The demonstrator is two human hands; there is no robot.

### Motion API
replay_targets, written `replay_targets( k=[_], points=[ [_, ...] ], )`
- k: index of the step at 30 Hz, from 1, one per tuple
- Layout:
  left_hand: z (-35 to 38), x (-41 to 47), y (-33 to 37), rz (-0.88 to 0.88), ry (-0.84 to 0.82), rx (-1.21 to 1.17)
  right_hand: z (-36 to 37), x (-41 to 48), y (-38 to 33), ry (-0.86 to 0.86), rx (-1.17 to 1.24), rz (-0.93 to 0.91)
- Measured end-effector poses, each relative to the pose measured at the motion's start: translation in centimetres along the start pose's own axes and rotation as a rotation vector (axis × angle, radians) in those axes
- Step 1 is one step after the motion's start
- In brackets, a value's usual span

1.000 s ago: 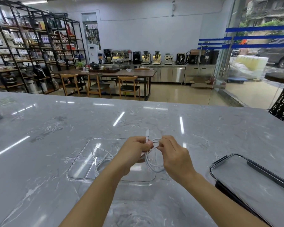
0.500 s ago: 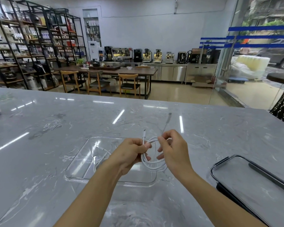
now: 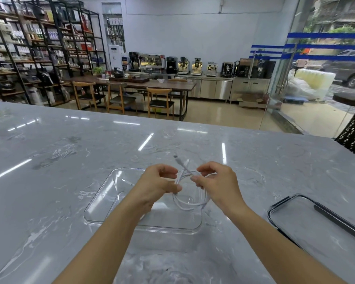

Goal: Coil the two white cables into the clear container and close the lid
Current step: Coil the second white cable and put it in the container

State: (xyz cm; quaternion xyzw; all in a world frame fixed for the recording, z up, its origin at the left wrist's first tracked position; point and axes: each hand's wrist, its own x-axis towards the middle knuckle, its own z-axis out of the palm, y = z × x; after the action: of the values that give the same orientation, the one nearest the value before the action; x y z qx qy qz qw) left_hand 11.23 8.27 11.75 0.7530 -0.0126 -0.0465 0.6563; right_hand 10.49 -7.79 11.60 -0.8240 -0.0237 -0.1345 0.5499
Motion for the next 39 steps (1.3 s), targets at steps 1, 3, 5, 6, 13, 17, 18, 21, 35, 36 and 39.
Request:
replay_targets(
  k=[1, 3, 5, 6, 13, 17, 18, 21, 35, 36, 39],
  points=[
    [-0.4, 0.3, -0.1, 0.014, 0.041, 0.074, 0.3, 0.1, -0.2, -0.016, -0.025, -0.01],
    [-1.2, 0.7, 0.1, 0.043, 0.119, 0.201, 1.1, 0.3, -0.5, -0.029, -0.084, -0.026],
    [-1.9, 1.3, 0.0, 0.074, 0.145, 0.332, 1.9, 0.7, -0.7, -0.041, -0.19, -0.039],
    [-2.2, 1.7, -0.1, 0.094, 0.147, 0.412, 2.3, 0.9, -0.7, -0.056, -0.27, -0.049],
    [-2.8, 4.1, -2.1, 0.057, 0.009, 0.823, 5.8, 3.0, 0.2, -0.249, -0.771, 0.005],
    [-2.4, 5.1, -3.6, 0.069, -0.104, 1.023, 7.4, 3.4, 0.8, -0.397, -0.94, 0.066],
    [-2.2, 5.2, -3.9, 0.074, -0.132, 1.071, 7.7, 3.3, 0.9, -0.438, -0.982, 0.079],
    [-1.7, 5.7, -5.0, 0.058, -0.206, 1.164, 8.5, 3.0, 1.0, -0.51, -1.109, 0.064],
    [-1.5, 5.3, -5.0, 0.02, -0.403, 1.339, 8.7, 2.7, 1.3, -0.685, -1.235, 0.037],
    [-1.5, 5.4, -4.5, 0.018, -0.423, 1.366, 8.5, 2.8, 1.0, -0.699, -1.219, 0.036],
    [-1.7, 5.6, -1.8, -0.007, -0.523, 1.471, 6.6, 3.7, -0.6, -0.716, -1.101, -0.008]
  ],
)
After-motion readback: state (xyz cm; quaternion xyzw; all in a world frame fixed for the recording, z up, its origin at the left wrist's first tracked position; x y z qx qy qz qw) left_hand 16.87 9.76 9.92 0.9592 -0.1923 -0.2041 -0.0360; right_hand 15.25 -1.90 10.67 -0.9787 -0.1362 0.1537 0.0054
